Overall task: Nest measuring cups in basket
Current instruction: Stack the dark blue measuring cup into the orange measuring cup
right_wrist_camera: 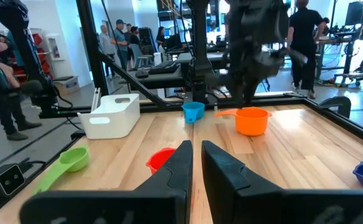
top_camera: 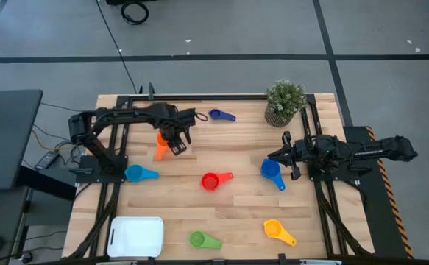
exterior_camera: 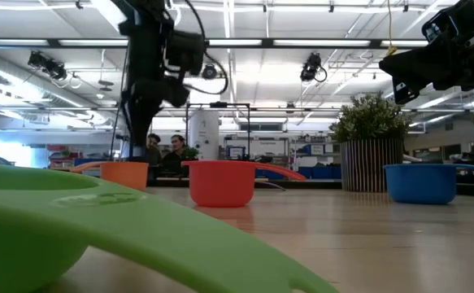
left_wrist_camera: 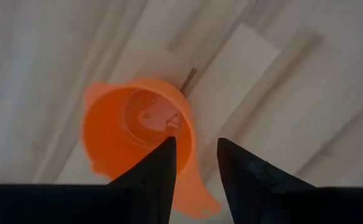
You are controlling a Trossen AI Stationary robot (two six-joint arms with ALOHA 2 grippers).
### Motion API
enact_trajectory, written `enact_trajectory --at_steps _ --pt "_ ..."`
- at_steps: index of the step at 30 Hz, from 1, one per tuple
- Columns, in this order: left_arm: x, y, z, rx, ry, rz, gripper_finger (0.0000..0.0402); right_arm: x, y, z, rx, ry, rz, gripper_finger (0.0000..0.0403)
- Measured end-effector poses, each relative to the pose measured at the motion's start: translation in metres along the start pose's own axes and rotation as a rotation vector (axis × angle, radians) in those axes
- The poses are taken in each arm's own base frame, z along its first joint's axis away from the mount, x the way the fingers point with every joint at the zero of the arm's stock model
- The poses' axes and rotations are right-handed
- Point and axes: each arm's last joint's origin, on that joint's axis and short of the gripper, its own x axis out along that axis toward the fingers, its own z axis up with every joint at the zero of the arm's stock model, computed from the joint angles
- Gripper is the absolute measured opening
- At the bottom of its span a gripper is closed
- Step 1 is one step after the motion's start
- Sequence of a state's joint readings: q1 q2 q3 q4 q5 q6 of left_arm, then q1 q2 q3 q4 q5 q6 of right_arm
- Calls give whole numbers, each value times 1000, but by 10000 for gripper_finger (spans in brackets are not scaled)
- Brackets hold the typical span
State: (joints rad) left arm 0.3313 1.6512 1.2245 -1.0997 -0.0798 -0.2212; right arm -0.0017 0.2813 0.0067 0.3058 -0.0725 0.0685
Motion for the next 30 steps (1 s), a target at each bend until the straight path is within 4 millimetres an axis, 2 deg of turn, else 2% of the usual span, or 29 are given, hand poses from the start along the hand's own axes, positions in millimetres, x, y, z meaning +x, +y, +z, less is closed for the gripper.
enact_trajectory --at_steps 7,10,13,17,21,26,30 --pt "-64 -4 18 15 -136 -31 125 0 0 0 0 0 0 41" --pt "-101 -12 22 55 -268 -63 125 0 0 0 0 0 0 41" --pt "-140 -19 17 106 -402 -99 126 0 0 0 0 0 0 41" --pt "-191 -25 -3 146 -575 -158 126 0 0 0 0 0 0 41" --pt "-231 -24 -35 168 -713 -218 126 0 0 2 -1 -20 2 41" --pt "-259 -14 -79 138 -809 -265 126 0 1 8 27 -85 7 41" --pt "-265 -6 -110 71 -803 -219 126 -1 2 16 65 -158 30 41"
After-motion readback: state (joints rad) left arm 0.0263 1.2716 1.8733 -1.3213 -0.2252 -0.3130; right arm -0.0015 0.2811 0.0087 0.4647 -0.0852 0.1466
